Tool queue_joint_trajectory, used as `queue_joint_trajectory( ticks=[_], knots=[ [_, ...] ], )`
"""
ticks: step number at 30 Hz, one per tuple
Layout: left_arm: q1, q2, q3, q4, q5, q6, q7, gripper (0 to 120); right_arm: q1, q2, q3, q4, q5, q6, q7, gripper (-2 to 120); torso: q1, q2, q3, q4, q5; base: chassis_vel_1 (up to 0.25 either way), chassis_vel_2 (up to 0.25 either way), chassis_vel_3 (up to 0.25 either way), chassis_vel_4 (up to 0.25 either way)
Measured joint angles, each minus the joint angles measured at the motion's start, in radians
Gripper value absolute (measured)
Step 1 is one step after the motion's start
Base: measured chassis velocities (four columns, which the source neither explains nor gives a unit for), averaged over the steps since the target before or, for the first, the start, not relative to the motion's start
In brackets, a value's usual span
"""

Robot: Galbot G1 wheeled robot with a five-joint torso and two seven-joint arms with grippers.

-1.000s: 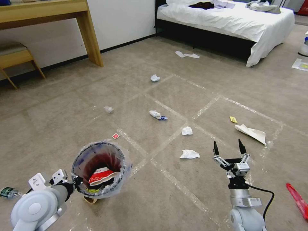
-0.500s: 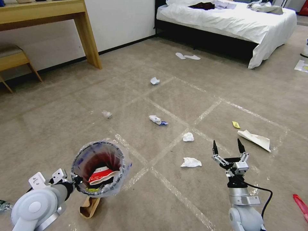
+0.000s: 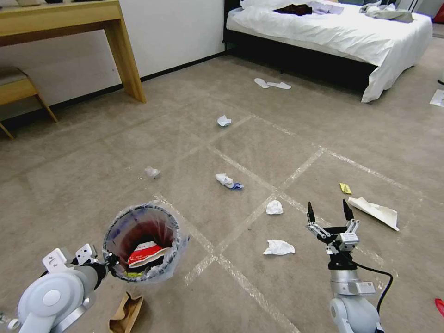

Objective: Pick up the trash bin and place the garbage on the floor into it.

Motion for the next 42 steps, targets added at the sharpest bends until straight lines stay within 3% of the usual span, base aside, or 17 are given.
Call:
queue_joint_trajectory(
  ticks=[33, 42],
  knots=[
    [-0.006, 0.02, 0.002, 0.011, 0.002, -0.006, 0.007, 0, 0.012, 0.012, -0.004, -0.033, 0.0, 0.019, 0.002, 100, 0.0, 0.0, 0.0, 0.0001, 0.0001, -0.122, 0.125, 0.127, -0.122],
    [-0.01, 0.024, -0.001, 0.011, -0.002, -0.006, 0.008, 0, 0.051, -0.014, 0.012, -0.044, -0.018, -0.001, 0.055, 100, 0.0, 0.0, 0.0, 0.0001, 0.0, -0.027, 0.022, 0.018, -0.019]
  ],
)
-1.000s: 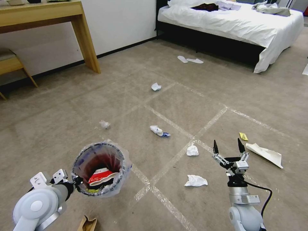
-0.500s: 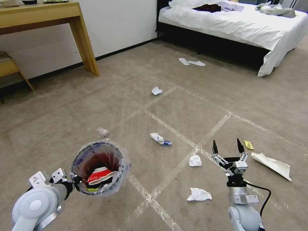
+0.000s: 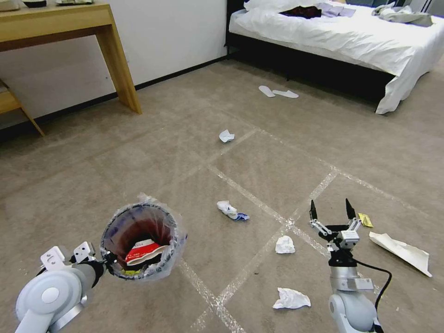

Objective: Pick up the trash bin and place the garbage on the floor into it.

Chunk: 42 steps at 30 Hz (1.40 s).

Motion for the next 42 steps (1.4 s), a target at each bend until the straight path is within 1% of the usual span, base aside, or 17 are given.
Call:
queue_joint_trajectory(
  ticks=[6, 10, 11, 12, 13, 15, 16, 18, 21, 22, 24, 26, 27, 31, 32, 34, 42],
  knots=[
    [-0.002, -0.006, 0.005, 0.0, 0.001, 0.0, 0.002, 0, 0.014, -0.03, 0.016, -0.01, -0.008, -0.017, 0.002, 100, 0.0, 0.0, 0.0, 0.0, 0.0, 0.0, 0.0, 0.0, 0.0],
    [0.003, -0.007, 0.008, 0.0, 0.008, 0.0, 0.008, 0, 0.028, -0.109, 0.005, -0.038, -0.037, -0.037, -0.002, 100, 0.0, 0.0, 0.0, -0.0002, 0.0003, 0.0, 0.0, 0.0, 0.0],
    [0.007, -0.007, 0.012, 0.0, 0.012, 0.0, 0.009, 0, 0.052, -0.196, -0.012, -0.068, -0.044, -0.049, -0.02, 100, 0.0, 0.0, 0.0, -0.0002, 0.0008, 0.0, 0.0, 0.0, 0.0],
    [0.011, -0.008, 0.02, -0.002, 0.022, 0.001, 0.01, 0, 0.117, -0.373, -0.049, -0.12, 0.013, -0.077, -0.143, 100, 0.0, 0.0, 0.0, 0.0, -0.0005, 0.0, 0.0, 0.0, 0.0],
    [0.011, -0.008, 0.02, -0.002, 0.022, 0.001, 0.01, 0, 0.117, -0.373, -0.049, -0.12, 0.013, -0.077, -0.143, 100, 0.0, 0.0, 0.0, 0.0, -0.0005, 0.0, 0.0, 0.0, 0.0],
    [0.013, -0.016, 0.025, -0.005, 0.033, 0.001, 0.013, 0, 0.192, -0.532, -0.14, -0.176, 0.1, -0.095, -0.348, 100, 0.0, 0.0, 0.0, 0.0002, 0.0009, 0.0, 0.0, 0.0, 0.0],
    [0.013, -0.016, 0.025, -0.005, 0.033, 0.001, 0.013, 0, 0.192, -0.532, -0.14, -0.176, 0.1, -0.095, -0.348, 100, 0.0, 0.0, 0.0, 0.0002, 0.0009, 0.0, 0.0, 0.0, 0.0],
    [0.007, -0.019, 0.039, -0.003, 0.04, 0.002, 0.017, 0, 0.244, -0.647, -0.2, -0.229, 0.085, -0.081, -0.52, 100, 0.0, 0.0, 0.0, 0.0005, -0.0006, 0.0, 0.0, 0.0, 0.0],
    [0.003, -0.018, 0.046, 0.002, 0.045, 0.002, 0.022, 0, 0.258, -0.685, -0.222, -0.248, 0.042, -0.073, -0.558, 100, 0.0, 0.0, 0.0, -0.0001, 0.0001, 0.0, 0.0, 0.0, 0.0],
    [0.002, -0.016, 0.05, 0.009, 0.051, 0.003, 0.031, 0, 0.283, -0.739, -0.268, -0.281, -0.031, -0.063, -0.594, 100, 0.0, 0.0, 0.0, -0.0007, 0.0006, 0.0, 0.0, 0.0, 0.0],
    [0.002, -0.016, 0.05, 0.009, 0.052, 0.003, 0.032, 0, 0.287, -0.744, -0.275, -0.284, -0.038, -0.061, -0.595, 100, 0.0, 0.0, 0.0, -0.0007, 0.0004, 0.0, 0.0, 0.0, 0.0],
    [0.004, -0.014, 0.048, 0.014, 0.055, 0.003, 0.038, 0, 0.33, -0.8, -0.366, -0.322, -0.131, -0.039, -0.591, 100, 0.0, 0.0, 0.0, -0.0004, -0.0003, 0.0, 0.0, 0.0, 0.0],
    [0.004, -0.014, 0.048, 0.014, 0.055, 0.003, 0.038, 0, 0.33, -0.8, -0.366, -0.322, -0.131, -0.039, -0.591, 100, 0.0, 0.0, 0.0, -0.0004, -0.0003, 0.0, 0.0, 0.0, 0.0],
    [-0.003, -0.02, 0.054, 0.026, 0.068, 0.004, 0.045, 0, 0.491, -0.817, -0.609, -0.447, -0.256, -0.006, -0.597, 100, 0.0, 0.0, 0.0, 0.0, -0.0001, 0.0, 0.0, 0.0, 0.0],
    [-0.003, -0.02, 0.054, 0.026, 0.068, 0.004, 0.045, 0, 0.491, -0.817, -0.609, -0.447, -0.256, -0.006, -0.597, 100, 0.0, 0.0, 0.0, 0.0, -0.0001, 0.0, 0.0, 0.0, 0.0],
    [-0.007, -0.029, 0.064, 0.031, 0.074, 0.005, 0.045, 0, 0.583, -0.782, -0.721, -0.515, -0.289, 0.008, -0.613, 100, 0.0, 0.0, 0.0, -0.0003, 0.0003, 0.0, 0.0, 0.0, 0.0],
    [-0.01, -0.043, 0.077, 0.042, 0.097, 0.006, 0.047, 0, 0.771, -0.636, -0.927, -0.683, -0.446, 0.061, -0.682, 100, 0.0, 0.0, 0.0, 0.0004, -0.0003, 0.0, 0.0, 0.0, 0.0]
  ],
)
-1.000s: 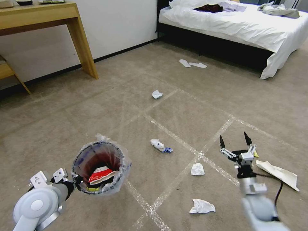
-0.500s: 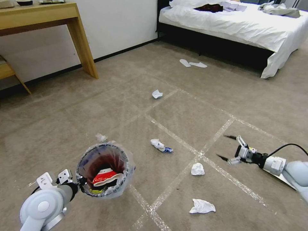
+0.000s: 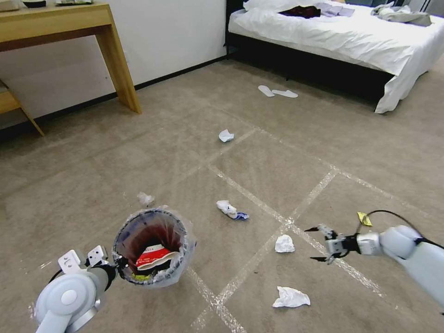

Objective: Pick up the trash bin and place the garbage on the floor into it.

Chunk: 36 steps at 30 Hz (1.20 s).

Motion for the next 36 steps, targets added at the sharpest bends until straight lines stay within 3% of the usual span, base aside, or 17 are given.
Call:
queue_joint_trajectory(
  ticks=[3, 9, 15, 22, 36],
  knots=[
    [0.002, -0.001, 0.0, 0.001, 0.005, 0.0, 0.002, 0, 0.02, 0.021, -0.033, -0.023, -0.003, 0.005, -0.015, 100, 0.0, 0.0, 0.0, -0.0006, 0.0, 0.0, 0.0, 0.0, 0.0],
    [0.008, -0.013, -0.002, 0.003, 0.025, 0.001, 0.005, 0, 0.098, 0.097, -0.141, -0.148, -0.026, 0.054, -0.168, 100, 0.0, 0.0, 0.0, -0.0002, 0.0004, 0.0, 0.0, 0.0, 0.0],
    [0.009, -0.017, -0.007, 0.001, 0.032, 0.0, 0.005, 0, 0.113, 0.112, -0.199, -0.164, -0.019, 0.059, -0.216, 100, 0.0, 0.0, 0.0, -0.0007, 0.0002, 0.0, 0.0, 0.0, 0.0],
    [0.014, -0.025, -0.006, 0.005, 0.051, -0.001, 0.01, 0, 0.095, 0.148, -0.212, -0.213, -0.059, 0.059, -0.205, 100, 0.0, 0.0, 0.0, -0.0005, 0.0004, 0.0, 0.0, 0.0, 0.0],
    [-0.005, -0.013, -0.009, 0.016, 0.04, -0.006, 0.019, 0, 0.078, 0.218, -0.199, -0.368, -0.134, 0.046, -0.078, 100, 0.0, 0.0, 0.0, -0.0004, 0.0002, 0.0, 0.0, 0.0, 0.0]
  ],
)
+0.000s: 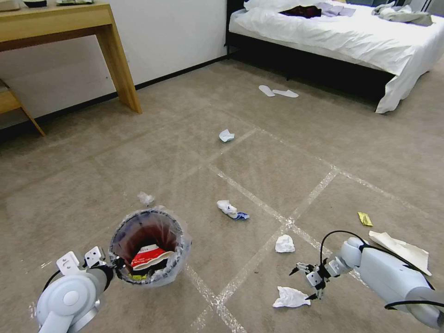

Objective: Pick up the trash bin and place the garbage on the floor into it.

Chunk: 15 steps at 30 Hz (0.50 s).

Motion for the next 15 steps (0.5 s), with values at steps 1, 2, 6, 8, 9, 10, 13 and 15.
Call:
queue_joint_trajectory(
  ticks=[1, 2, 6, 8, 9, 10, 13, 15],
  knots=[
    [0.0, 0.0, 0.0, 0.0, 0.0, 0.0, 0.0, 0, 0.0, 0.0, 0.0, 0.0, 0.0, 0.0, 0.0, 100, 0.0, 0.0, 0.0, 0.0, 0.0, 0.0, 0.0, 0.0, 0.0],
    [-0.002, 0.0, 0.002, 0.003, 0.0, 0.0, 0.001, 0, -0.004, 0.004, 0.0, -0.006, -0.002, -0.004, 0.005, 100, 0.0, 0.0, 0.0, -0.0001, 0.0, 0.0, 0.0, 0.0, 0.0],
    [-0.004, -0.001, 0.005, 0.004, 0.001, 0.0, 0.004, 0, -0.008, 0.025, 0.005, -0.041, -0.017, -0.006, 0.042, 100, 0.0, 0.0, 0.0, -0.0001, 0.0, 0.0, 0.0, 0.0, 0.0],
    [-0.004, -0.002, 0.005, 0.004, 0.002, 0.0, 0.005, 0, -0.008, 0.034, 0.005, -0.057, -0.019, -0.006, 0.049, 100, 0.0, 0.0, 0.0, 0.0, 0.0001, 0.0, 0.0, 0.0, 0.0],
    [-0.003, -0.003, 0.005, 0.004, 0.003, 0.0, 0.005, 0, -0.007, 0.039, 0.005, -0.066, -0.024, -0.008, 0.05, 100, 0.0, 0.0, 0.0, -0.0001, 0.0, 0.0, 0.0, 0.0, 0.0],
    [-0.003, -0.003, 0.005, 0.004, 0.003, 0.0, 0.005, 0, -0.007, 0.039, 0.005, -0.066, -0.024, -0.008, 0.05, 100, 0.0, 0.0, 0.0, -0.0001, 0.0, 0.0, 0.0, 0.0, 0.0],
    [-0.001, -0.003, 0.005, 0.002, 0.005, -0.001, 0.007, 0, -0.002, 0.046, 0.003, -0.078, -0.03, -0.008, 0.053, 100, 0.0, 0.0, 0.0, -0.0001, 0.0, 0.0, 0.0, 0.0, 0.0],
    [-0.001, -0.003, 0.004, 0.001, 0.005, -0.002, 0.009, 0, -0.001, 0.048, 0.001, -0.082, -0.035, -0.009, 0.054, 100, 0.0, 0.0, 0.0, 0.0, 0.0, 0.0, 0.0, 0.0, 0.0]
  ],
)
